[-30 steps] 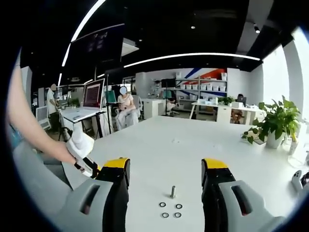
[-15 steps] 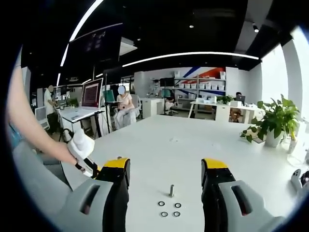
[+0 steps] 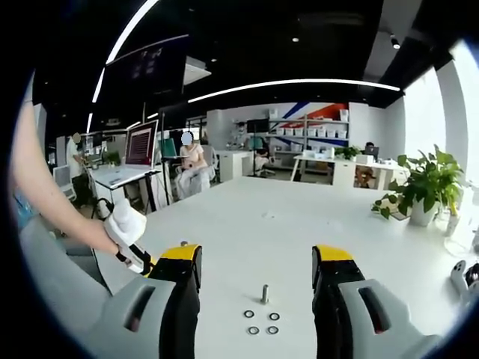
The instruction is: Place the washer onto the threaded stud by aligning its center hole with the stud, sliding it down to the base, and recovering from edge contact or off-axis alignment until the washer reaches the visible bottom stop.
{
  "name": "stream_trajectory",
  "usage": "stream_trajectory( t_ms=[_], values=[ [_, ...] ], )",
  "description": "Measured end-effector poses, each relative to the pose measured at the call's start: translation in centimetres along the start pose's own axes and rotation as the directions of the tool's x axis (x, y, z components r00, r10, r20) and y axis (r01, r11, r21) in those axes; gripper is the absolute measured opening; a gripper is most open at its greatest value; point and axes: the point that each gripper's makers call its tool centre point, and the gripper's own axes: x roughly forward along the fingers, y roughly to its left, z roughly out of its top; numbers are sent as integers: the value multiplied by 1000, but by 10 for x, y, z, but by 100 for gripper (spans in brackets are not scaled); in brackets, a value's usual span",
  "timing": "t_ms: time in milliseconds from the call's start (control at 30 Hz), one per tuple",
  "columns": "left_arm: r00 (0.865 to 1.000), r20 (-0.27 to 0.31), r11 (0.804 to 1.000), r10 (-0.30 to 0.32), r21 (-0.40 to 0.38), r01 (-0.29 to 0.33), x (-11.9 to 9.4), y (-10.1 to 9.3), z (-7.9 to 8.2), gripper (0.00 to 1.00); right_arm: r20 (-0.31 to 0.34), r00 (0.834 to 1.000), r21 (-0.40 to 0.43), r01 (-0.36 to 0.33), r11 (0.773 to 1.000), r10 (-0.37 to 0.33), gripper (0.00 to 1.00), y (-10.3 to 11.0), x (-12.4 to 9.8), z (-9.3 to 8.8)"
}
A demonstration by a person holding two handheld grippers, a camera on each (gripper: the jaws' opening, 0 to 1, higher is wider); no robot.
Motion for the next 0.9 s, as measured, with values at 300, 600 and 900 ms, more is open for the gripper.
stream_trajectory(
  t_ms=[300,600,900],
  values=[
    [998,-43,997,-37,71,40,2,-1,3,4,-4,1000,-4,-7,1000,7,61,2,1,-1],
    [996,-77,995,-43,90,50,4,2,4,3,-8,1000,-2,-8,1000,8,61,1,1,-2],
    [999,-42,985,-20,172,27,4,0,4,2,-15,1000,-6,-11,1000,11,61,2,1,-3]
  ],
)
